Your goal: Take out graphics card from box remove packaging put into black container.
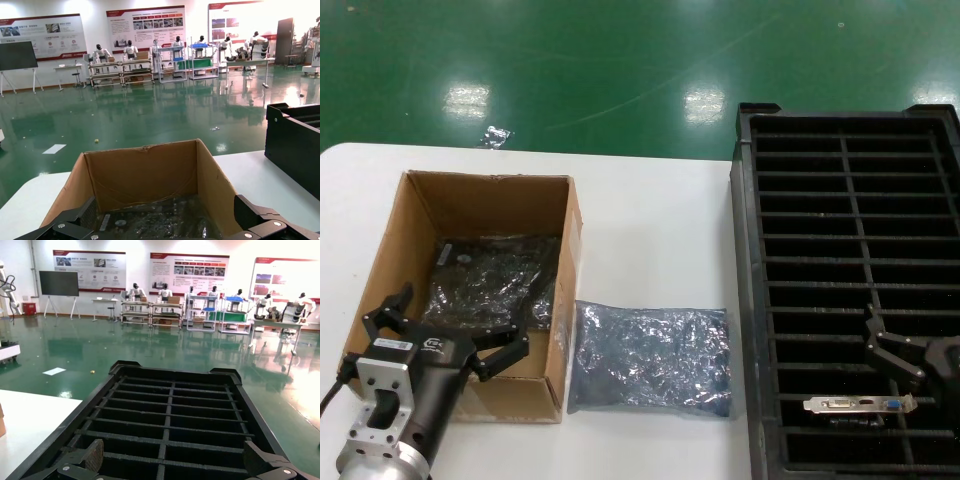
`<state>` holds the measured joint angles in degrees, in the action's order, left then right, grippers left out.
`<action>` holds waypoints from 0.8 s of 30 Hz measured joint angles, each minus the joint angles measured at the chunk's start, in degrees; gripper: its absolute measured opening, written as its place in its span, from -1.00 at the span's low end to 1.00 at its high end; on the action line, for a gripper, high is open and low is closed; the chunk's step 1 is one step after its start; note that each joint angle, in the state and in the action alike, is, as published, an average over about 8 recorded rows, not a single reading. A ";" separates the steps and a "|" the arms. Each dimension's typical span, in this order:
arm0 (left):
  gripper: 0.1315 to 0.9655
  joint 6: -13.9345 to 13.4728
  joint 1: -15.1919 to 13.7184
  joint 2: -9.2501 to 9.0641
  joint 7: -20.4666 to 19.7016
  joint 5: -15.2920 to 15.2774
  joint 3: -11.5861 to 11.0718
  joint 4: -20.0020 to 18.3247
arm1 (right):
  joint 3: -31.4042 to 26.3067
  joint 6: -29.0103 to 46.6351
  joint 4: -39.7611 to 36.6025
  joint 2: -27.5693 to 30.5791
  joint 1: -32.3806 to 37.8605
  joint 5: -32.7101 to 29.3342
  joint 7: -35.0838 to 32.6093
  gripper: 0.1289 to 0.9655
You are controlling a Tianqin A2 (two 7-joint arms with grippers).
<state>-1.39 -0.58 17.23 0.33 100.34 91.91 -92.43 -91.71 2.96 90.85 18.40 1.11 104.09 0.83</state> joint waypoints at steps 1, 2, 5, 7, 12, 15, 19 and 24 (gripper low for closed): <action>1.00 0.00 0.00 0.00 0.00 0.00 0.00 0.00 | 0.00 0.00 0.00 0.00 0.00 0.00 0.00 1.00; 1.00 0.00 0.00 0.00 0.00 0.00 0.00 0.00 | 0.00 0.00 0.00 0.00 0.00 0.00 0.00 1.00; 1.00 0.00 0.00 0.00 0.00 0.00 0.00 0.00 | 0.00 0.00 0.00 0.00 0.00 0.00 0.00 1.00; 1.00 0.00 0.00 0.00 0.00 0.00 0.00 0.00 | 0.00 0.00 0.00 0.00 0.00 0.00 0.00 1.00; 1.00 0.00 0.00 0.00 0.00 0.00 0.00 0.00 | 0.00 0.00 0.00 0.00 0.00 0.00 0.00 1.00; 1.00 0.00 0.00 0.00 0.00 0.00 0.00 0.00 | 0.00 0.00 0.00 0.00 0.00 0.00 0.00 1.00; 1.00 0.00 0.00 0.00 0.00 0.00 0.00 0.00 | 0.00 0.00 0.00 0.00 0.00 0.00 0.00 1.00; 1.00 0.00 0.00 0.00 0.00 0.00 0.00 0.00 | 0.00 0.00 0.00 0.00 0.00 0.00 0.00 1.00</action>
<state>-1.39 -0.58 17.23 0.33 100.34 91.91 -92.43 -91.71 2.96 90.85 18.40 1.11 104.09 0.83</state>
